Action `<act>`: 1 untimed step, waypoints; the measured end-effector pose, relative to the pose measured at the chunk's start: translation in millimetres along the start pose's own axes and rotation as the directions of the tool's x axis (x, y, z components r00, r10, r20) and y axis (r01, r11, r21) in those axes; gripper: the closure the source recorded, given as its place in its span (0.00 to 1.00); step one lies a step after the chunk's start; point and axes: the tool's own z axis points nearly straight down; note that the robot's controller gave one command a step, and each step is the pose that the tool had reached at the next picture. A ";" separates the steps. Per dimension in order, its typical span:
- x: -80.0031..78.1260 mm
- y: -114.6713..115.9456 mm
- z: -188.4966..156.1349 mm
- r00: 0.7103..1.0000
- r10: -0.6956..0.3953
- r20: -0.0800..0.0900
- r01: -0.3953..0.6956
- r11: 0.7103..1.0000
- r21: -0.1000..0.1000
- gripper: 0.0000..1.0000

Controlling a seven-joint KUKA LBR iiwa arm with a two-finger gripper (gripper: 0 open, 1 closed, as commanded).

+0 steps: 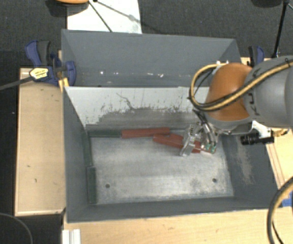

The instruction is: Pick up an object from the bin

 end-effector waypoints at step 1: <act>0.0 0.0 0.0 1.000 0.001 0.000 -0.001 1.000 0.000 1.00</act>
Offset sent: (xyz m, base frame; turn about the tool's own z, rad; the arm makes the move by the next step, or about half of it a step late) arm -0.0209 -0.0054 0.1153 0.0434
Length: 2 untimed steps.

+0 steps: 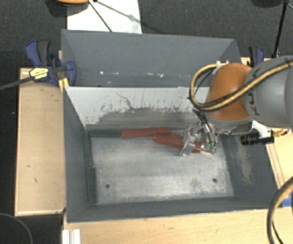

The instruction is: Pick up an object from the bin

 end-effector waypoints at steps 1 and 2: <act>16.9 -11.8 -115.9 0.999 0.040 -0.001 -0.040 0.999 0.001 1.00; 16.9 -11.8 -115.8 0.999 0.042 -0.001 -0.042 0.999 0.000 1.00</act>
Offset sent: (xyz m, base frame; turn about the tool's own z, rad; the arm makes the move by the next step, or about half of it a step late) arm 0.0000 0.0000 0.0000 0.0000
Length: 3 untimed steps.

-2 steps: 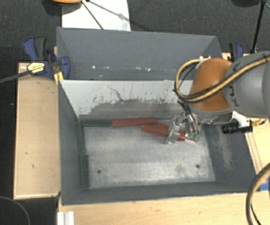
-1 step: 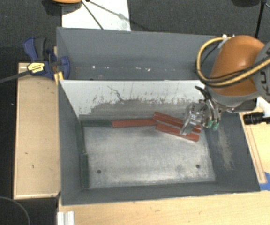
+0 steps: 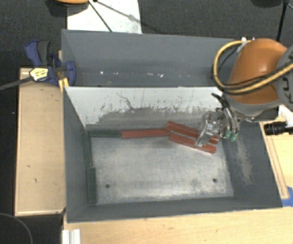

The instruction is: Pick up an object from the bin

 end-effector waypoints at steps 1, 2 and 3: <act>0.0 0.0 0.0 1.000 0.001 0.000 -0.001 1.000 0.000 1.00; 0.0 0.0 0.0 1.000 0.002 0.000 -0.002 1.000 0.000 1.00; 0.0 0.0 0.0 1.000 0.003 0.000 -0.003 1.000 0.000 1.00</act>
Offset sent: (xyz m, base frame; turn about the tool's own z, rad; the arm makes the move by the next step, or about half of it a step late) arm 0.0000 0.0000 0.0000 0.0000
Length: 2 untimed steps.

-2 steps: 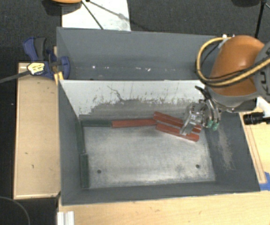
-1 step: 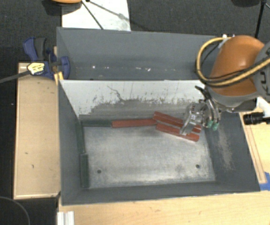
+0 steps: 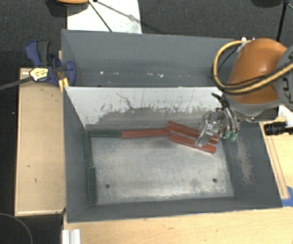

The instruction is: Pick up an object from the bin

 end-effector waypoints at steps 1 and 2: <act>0.0 0.0 0.0 1.000 0.001 0.000 -0.001 1.000 0.000 1.00; 0.0 0.0 0.0 1.000 0.001 0.000 -0.001 1.000 0.000 1.00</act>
Offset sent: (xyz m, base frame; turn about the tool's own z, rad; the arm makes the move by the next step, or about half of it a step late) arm 0.0000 0.0000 0.0000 0.0000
